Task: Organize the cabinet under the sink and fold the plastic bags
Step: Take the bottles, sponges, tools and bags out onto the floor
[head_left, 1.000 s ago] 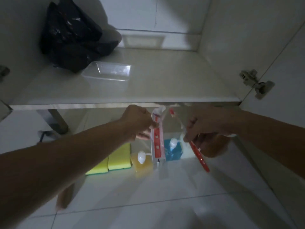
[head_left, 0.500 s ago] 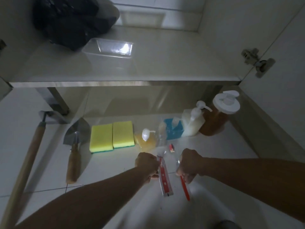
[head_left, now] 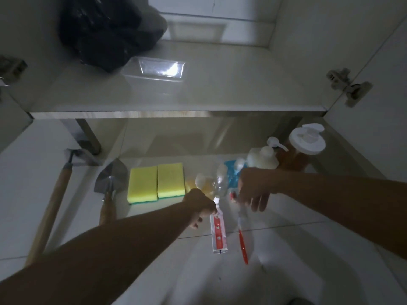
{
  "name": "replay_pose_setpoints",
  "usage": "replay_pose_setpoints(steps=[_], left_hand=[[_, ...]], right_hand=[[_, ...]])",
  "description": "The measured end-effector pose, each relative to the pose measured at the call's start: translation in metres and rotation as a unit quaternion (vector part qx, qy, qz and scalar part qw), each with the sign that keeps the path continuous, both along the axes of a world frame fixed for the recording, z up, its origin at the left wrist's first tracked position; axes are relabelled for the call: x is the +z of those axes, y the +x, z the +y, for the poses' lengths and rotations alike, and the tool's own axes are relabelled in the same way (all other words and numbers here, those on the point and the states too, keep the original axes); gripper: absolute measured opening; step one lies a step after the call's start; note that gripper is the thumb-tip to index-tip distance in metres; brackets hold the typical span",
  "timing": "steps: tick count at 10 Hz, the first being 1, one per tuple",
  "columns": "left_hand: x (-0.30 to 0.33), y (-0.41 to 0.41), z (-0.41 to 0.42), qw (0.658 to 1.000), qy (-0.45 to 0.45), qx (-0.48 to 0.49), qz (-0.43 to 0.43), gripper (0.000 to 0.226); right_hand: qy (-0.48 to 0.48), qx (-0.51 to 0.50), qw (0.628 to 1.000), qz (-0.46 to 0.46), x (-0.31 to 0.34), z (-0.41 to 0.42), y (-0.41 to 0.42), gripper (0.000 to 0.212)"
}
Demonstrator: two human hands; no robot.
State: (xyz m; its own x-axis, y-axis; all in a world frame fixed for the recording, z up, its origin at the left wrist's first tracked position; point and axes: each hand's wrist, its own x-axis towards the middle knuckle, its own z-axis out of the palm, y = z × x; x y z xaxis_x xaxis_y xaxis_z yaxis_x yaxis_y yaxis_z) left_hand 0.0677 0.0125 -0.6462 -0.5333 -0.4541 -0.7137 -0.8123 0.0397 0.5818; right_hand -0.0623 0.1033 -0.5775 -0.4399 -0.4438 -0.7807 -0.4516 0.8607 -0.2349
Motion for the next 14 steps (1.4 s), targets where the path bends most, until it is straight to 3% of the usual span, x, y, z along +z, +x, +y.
replay_pose_setpoints(steps=[1, 2, 3, 4, 6, 7, 9, 10, 11, 13, 14], left_hand=[[0.025, 0.004, -0.018, 0.997, 0.009, -0.071, -0.037, 0.032], [0.048, 0.003, -0.042, 0.993, -0.039, -0.096, -0.047, 0.030], [0.076, -0.001, -0.071, 0.990, -0.064, -0.110, -0.066, 0.031], [0.110, -0.008, -0.102, 0.991, -0.093, -0.084, -0.053, 0.032], [0.178, -0.025, -0.158, 0.978, -0.188, 0.040, 0.083, 0.026], [0.190, -0.035, -0.187, 0.950, -0.256, 0.120, 0.134, 0.026], [0.193, -0.044, -0.234, 0.867, -0.431, 0.231, 0.098, 0.043], [0.186, -0.046, -0.244, 0.873, -0.415, 0.245, 0.076, 0.046], [0.180, -0.047, -0.244, 0.887, -0.364, 0.265, 0.097, 0.031], [0.176, -0.042, -0.219, 0.895, -0.268, 0.268, 0.237, 0.038], [0.176, -0.039, -0.184, 0.906, -0.238, 0.227, 0.265, 0.014]], right_hand=[[-0.057, 0.015, 0.998, -0.012, 0.041, -0.018, -0.013, 0.018], [-0.108, 0.007, 0.994, -0.013, 0.083, -0.036, -0.024, 0.017], [-0.209, 0.017, 0.977, 0.032, 0.112, -0.059, -0.039, 0.020], [-0.290, 0.001, 0.956, 0.044, 0.126, -0.089, -0.049, 0.026], [-0.373, 0.004, 0.920, 0.120, 0.131, -0.160, -0.056, 0.019], [-0.396, -0.012, 0.902, 0.174, 0.127, -0.189, -0.058, 0.014], [-0.384, -0.046, 0.898, 0.209, 0.112, -0.221, -0.062, 0.007], [-0.395, -0.076, 0.897, 0.180, 0.103, -0.230, -0.065, 0.005], [-0.407, -0.093, 0.895, 0.158, 0.104, -0.225, -0.068, 0.014], [-0.408, -0.088, 0.896, 0.150, 0.127, -0.165, -0.076, 0.044], [-0.382, -0.061, 0.915, 0.117, 0.140, -0.120, -0.081, 0.058]])
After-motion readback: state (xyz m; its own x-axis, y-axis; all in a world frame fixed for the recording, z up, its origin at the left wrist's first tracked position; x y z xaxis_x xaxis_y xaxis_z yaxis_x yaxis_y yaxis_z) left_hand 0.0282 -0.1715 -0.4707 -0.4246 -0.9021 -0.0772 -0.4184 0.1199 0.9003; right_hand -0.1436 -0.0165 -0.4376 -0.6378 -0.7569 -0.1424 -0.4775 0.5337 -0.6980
